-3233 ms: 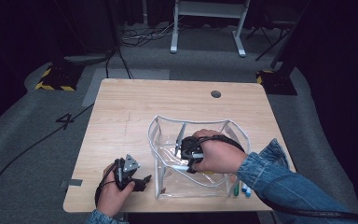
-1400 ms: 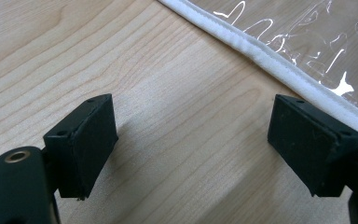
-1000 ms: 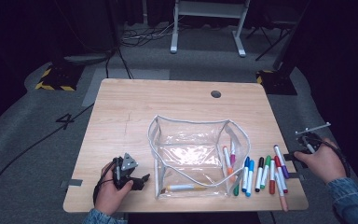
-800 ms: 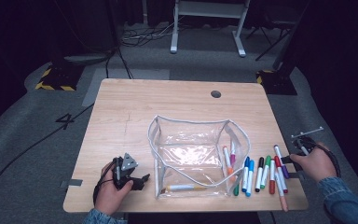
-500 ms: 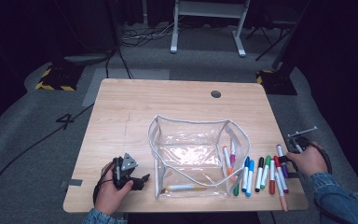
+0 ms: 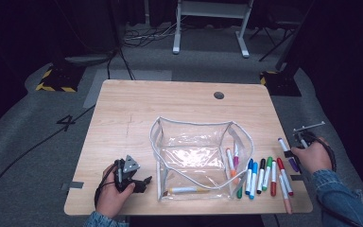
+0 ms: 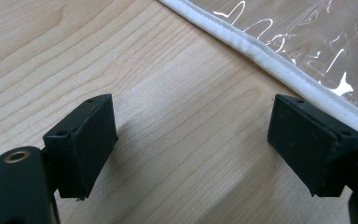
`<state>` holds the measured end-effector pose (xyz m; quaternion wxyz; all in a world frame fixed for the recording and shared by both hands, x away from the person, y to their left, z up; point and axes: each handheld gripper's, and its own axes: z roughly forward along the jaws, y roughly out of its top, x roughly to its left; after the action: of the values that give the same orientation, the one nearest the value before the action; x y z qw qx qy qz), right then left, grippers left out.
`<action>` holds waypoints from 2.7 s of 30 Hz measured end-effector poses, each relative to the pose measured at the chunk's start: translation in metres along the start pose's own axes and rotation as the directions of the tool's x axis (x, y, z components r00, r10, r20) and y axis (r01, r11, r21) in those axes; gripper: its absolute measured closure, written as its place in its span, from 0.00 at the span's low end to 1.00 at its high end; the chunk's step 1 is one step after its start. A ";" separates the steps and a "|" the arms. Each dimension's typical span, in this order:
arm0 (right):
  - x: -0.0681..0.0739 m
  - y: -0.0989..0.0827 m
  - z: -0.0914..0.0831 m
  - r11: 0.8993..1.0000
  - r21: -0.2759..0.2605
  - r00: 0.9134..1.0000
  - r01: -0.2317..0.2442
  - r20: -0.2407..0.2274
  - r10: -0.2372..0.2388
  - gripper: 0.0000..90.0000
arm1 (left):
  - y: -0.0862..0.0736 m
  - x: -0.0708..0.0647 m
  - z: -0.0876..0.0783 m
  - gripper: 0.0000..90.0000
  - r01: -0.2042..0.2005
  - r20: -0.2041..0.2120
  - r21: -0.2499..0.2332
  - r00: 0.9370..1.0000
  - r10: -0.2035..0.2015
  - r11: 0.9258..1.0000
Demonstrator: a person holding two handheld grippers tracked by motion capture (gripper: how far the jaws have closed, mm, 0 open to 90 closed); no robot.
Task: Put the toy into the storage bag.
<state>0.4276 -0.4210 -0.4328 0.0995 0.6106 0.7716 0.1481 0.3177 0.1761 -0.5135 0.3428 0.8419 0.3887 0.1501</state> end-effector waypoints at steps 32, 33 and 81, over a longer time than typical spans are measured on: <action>0.216 0.064 -0.159 0.763 -0.235 0.760 0.602 -0.126 -0.638 0.86 | 0.001 -0.001 0.001 0.17 0.006 -0.003 -0.003 1.000 -0.006 1.000; 0.224 0.063 -0.160 0.750 -0.235 0.744 0.618 -0.133 -0.655 0.86 | 0.001 -0.001 0.001 0.17 0.008 -0.004 -0.004 1.000 -0.008 1.000; 0.366 0.023 -0.020 0.329 0.044 0.311 0.943 -0.466 -0.829 0.85 | 0.002 -0.002 0.002 0.16 0.008 0.006 0.000 1.000 -0.008 1.000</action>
<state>0.3561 -0.0630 -0.3966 -0.0755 0.0431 0.9948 0.0536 0.3186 0.1732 -0.5138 0.3448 0.8408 0.3910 0.1460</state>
